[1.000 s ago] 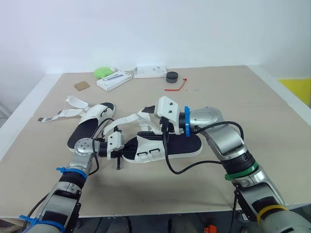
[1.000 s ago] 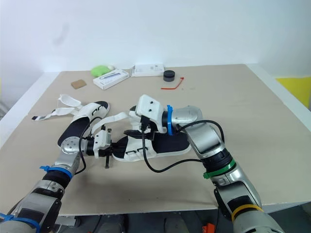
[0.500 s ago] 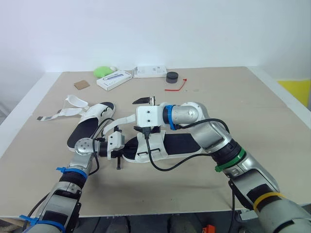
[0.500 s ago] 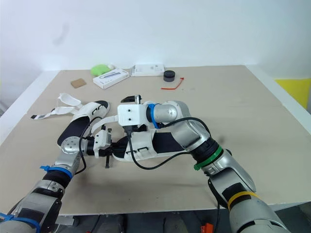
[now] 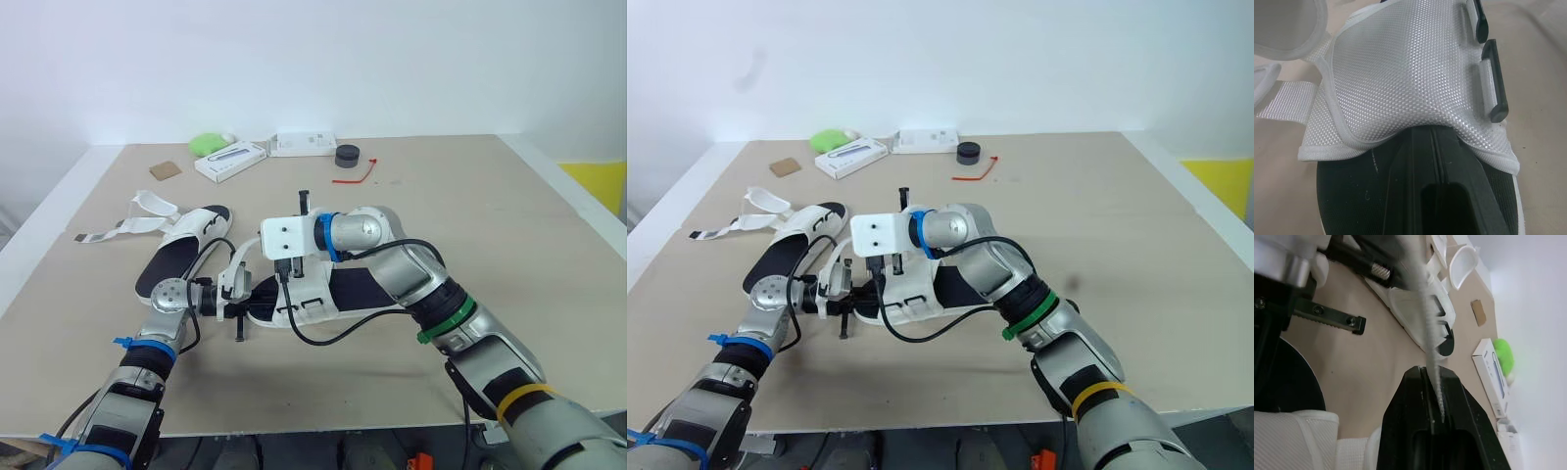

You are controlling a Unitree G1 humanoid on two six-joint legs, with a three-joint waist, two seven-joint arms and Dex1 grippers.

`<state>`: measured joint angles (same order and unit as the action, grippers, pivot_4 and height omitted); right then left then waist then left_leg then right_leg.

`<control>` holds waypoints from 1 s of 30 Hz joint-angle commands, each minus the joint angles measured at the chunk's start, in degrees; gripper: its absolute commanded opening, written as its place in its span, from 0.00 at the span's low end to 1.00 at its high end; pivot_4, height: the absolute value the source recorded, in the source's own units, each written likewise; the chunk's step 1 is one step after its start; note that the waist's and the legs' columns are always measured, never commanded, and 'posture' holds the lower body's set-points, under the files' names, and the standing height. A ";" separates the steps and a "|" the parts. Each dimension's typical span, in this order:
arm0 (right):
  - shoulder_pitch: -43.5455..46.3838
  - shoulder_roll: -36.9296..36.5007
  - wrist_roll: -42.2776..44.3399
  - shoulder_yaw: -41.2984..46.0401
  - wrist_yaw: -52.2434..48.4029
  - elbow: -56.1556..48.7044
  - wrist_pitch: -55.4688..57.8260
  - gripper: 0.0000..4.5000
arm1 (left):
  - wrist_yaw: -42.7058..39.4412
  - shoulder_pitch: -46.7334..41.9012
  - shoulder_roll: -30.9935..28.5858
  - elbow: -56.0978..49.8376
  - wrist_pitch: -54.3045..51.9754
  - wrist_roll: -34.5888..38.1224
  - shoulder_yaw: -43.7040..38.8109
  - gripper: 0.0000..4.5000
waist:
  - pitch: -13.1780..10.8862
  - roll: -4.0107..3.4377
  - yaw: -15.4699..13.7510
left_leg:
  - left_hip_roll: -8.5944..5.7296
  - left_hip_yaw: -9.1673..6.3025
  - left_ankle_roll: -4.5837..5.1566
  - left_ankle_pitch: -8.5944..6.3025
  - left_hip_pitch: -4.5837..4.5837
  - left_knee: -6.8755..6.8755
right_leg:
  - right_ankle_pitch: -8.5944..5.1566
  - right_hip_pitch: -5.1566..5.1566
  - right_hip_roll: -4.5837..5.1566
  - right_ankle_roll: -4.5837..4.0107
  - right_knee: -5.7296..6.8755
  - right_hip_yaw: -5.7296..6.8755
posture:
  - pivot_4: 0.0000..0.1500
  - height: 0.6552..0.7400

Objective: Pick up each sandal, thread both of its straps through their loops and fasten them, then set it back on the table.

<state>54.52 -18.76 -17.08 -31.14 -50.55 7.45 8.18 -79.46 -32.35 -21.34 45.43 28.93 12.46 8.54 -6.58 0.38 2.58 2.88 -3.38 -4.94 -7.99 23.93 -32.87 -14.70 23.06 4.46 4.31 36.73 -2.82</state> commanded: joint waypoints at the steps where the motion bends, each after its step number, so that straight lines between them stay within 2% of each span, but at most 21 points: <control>1: -0.34 -0.52 7.66 5.69 -4.42 -8.83 1.07 0.01 | -0.49 5.10 -0.25 7.99 -3.98 -7.43 5.45 0.00 | -0.01 0.02 -0.01 | 0.00 0.00 0.00 0.00 0.00 0.00 | 0.00 0.00 0.00 0.00 0.00 0.00 | 1.00 1.00; 5: -4.87 -3.46 18.09 11.14 -10.40 -15.29 3.89 0.01 | -0.44 5.13 -0.27 8.17 -3.92 -7.48 5.41 0.00 | -0.04 0.14 -0.15 | 0.00 0.00 0.00 0.00 0.01 0.04 | 0.00 -0.04 0.01 0.00 -0.02 0.01 | 1.00 1.00; 8: -8.04 -6.12 28.07 15.35 -15.45 -20.05 11.08 0.01 | -0.52 5.12 -0.32 8.54 -3.76 -7.59 5.46 0.00 | -0.08 0.14 -0.14 | -0.04 0.02 0.00 0.00 0.00 0.05 | 0.00 -0.03 0.08 0.00 -0.05 0.01 | 1.00 1.00; 11: -11.47 -10.02 32.50 16.14 -19.66 -22.37 14.33 0.01 | -0.72 4.96 -0.41 9.23 -3.46 -7.81 5.53 0.00 | -0.15 0.26 -0.18 | -0.05 0.02 0.00 0.00 0.01 0.08 | 0.00 -0.05 0.13 0.01 -0.07 0.07 | 1.00 1.00; 13: -12.62 -11.15 32.16 14.91 -20.17 -22.07 14.44 0.01 | -0.84 4.88 -0.43 9.52 -3.34 -7.91 5.52 0.00 | -0.16 0.18 -0.05 | -0.08 0.03 -0.01 0.00 0.00 0.09 | -0.01 -0.04 0.22 0.01 -0.19 0.13 | 1.00 1.00; 15: -14.42 -12.15 27.97 11.28 -20.15 -20.05 10.44 0.01 | -0.97 4.74 -0.44 9.88 -3.16 -8.05 5.54 0.00 | -0.13 -0.03 -0.03 | -0.08 0.04 -0.01 -0.01 -0.01 0.26 | -0.01 -0.05 0.28 0.01 -0.52 0.22 | 1.00 1.00; 20: -17.12 -12.32 18.04 4.43 -17.21 -12.21 -0.67 0.01 | -1.01 4.46 -0.34 10.61 -2.81 -8.25 5.58 0.00 | -0.11 0.04 -0.06 | -0.08 0.05 0.00 -0.01 -0.12 0.34 | -0.01 -0.11 0.30 0.01 -0.62 0.28 | 1.00 1.00; 21: -17.42 -12.57 15.84 3.28 -16.46 -10.11 -3.07 0.13 | -1.02 4.42 -0.33 10.79 -2.68 -8.27 5.59 0.00 | -0.12 0.05 -0.06 | -0.08 0.05 0.00 -0.01 -0.19 0.34 | -0.01 -0.15 0.32 0.01 -0.65 0.30 | 1.00 1.00; 22: -17.66 -12.83 15.07 2.86 -16.51 -9.09 -3.91 0.16 | -1.02 4.39 -0.33 10.92 -2.59 -8.28 5.61 0.00 | -0.13 0.04 -0.04 | -0.09 0.05 -0.02 -0.02 -0.25 0.34 | -0.01 -0.18 0.41 0.02 -0.70 0.39 | 1.00 1.00; 26: -18.49 -13.65 16.90 4.27 -18.02 -8.98 -2.25 0.51 | -1.09 4.40 -0.34 11.16 -2.49 -8.29 5.67 0.00 | -0.03 -0.05 0.00 | -0.16 -0.05 0.02 -0.17 -0.73 0.34 | -0.01 -0.63 1.26 0.02 -1.50 1.43 | 1.00 1.00; 27: -18.26 -14.39 17.84 5.09 -18.74 -9.62 0.02 0.55 | -1.14 4.38 -0.35 11.21 -2.51 -8.30 5.69 0.00 | 0.00 0.02 -0.01 | -0.15 -0.11 0.02 -0.20 -0.74 0.34 | -0.01 -0.72 1.56 0.02 -1.77 1.87 | 1.00 1.00; 30: -17.69 -18.71 21.88 8.27 -22.86 -12.73 6.34 0.55 | -1.18 4.26 -0.34 11.43 -2.57 -8.26 5.73 0.00 | -0.01 0.14 -0.26 | -0.30 0.16 0.01 -0.21 -0.69 0.33 | -0.02 -0.80 2.15 0.03 -1.93 2.31 | 1.00 1.00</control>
<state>37.42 -33.97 3.29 -24.21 -69.17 -4.50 10.47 -80.11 -33.21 -19.96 47.74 28.98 12.45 8.99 -6.59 0.52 2.32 2.56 -3.20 -4.93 -8.20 23.25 -32.54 -14.71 22.27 6.64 4.34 34.79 -0.50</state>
